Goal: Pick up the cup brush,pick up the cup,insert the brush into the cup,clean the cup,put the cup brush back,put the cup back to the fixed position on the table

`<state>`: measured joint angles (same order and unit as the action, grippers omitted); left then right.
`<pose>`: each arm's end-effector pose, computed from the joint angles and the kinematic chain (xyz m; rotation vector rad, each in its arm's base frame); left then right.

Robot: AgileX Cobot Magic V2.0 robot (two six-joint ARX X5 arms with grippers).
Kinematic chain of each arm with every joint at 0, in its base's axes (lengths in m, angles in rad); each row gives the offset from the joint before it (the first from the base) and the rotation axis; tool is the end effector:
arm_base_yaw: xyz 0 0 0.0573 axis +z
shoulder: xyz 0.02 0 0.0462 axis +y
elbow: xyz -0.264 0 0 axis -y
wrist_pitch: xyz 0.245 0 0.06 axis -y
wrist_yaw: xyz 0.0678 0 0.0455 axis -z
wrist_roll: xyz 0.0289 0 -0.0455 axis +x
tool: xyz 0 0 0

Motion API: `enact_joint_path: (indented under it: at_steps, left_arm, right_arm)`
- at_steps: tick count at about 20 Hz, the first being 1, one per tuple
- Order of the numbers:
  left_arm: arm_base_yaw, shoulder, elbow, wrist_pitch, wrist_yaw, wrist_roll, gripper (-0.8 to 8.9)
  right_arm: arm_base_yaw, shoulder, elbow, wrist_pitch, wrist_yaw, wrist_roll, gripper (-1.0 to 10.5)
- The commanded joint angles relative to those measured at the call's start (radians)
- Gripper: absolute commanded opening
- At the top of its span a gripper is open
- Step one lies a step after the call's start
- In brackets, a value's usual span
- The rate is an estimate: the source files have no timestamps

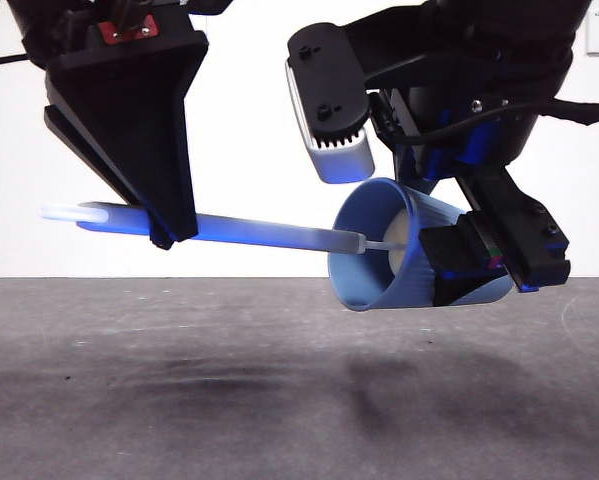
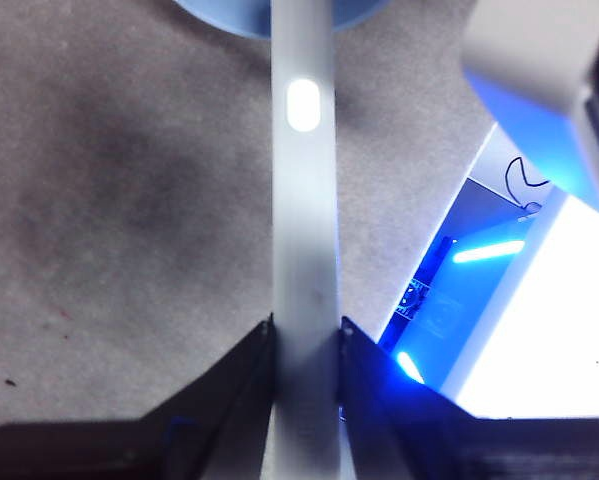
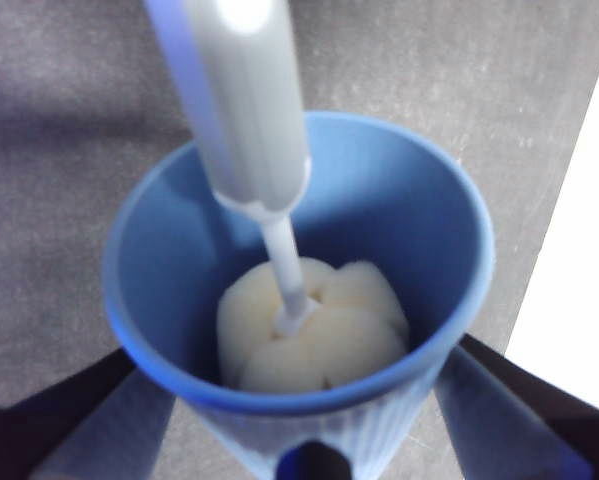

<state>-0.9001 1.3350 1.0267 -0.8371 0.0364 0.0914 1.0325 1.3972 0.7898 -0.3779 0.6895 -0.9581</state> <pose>0.1545 -0.1964 0.2550 0.5724 1.0409 -0.8809 0.1489 0.2135 0.1979 -1.6622 0.4724 0.6374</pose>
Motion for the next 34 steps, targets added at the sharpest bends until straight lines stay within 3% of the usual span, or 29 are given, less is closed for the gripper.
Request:
enact_joint_path:
  at_steps: [1, 5, 12, 24, 28, 34]
  left_arm:
    - [-0.003, -0.003, -0.003, -0.042, -0.007, -0.018, -0.09]
    - [-0.003, -0.049, -0.003, -0.206, -0.045, -0.031, -0.08]
    - [-0.003, -0.142, -0.003, -0.316, -0.041, -0.046, -0.09]
    - [-0.004, -0.023, -0.003, -0.016, 0.077, -0.046, -0.09]
    - [-0.003, 0.007, -0.003, 0.062, 0.076, -0.074, -0.09]
    - [-0.004, -0.008, 0.003, -0.072, 0.027, -0.084, -0.08]
  right_arm:
    - [0.005, 0.006, 0.004, 0.003, 0.005, 0.003, -0.1]
    - [-0.004, 0.006, 0.004, -0.001, 0.039, 0.003, -0.1]
    - [-0.004, 0.006, 0.004, 0.000, 0.022, 0.003, -0.1]
    - [0.005, 0.006, 0.004, 0.004, 0.015, 0.003, -0.1]
    - [0.011, 0.006, 0.004, 0.003, 0.016, 0.010, -0.1]
    - [0.011, 0.006, 0.004, -0.016, 0.019, 0.027, -0.1]
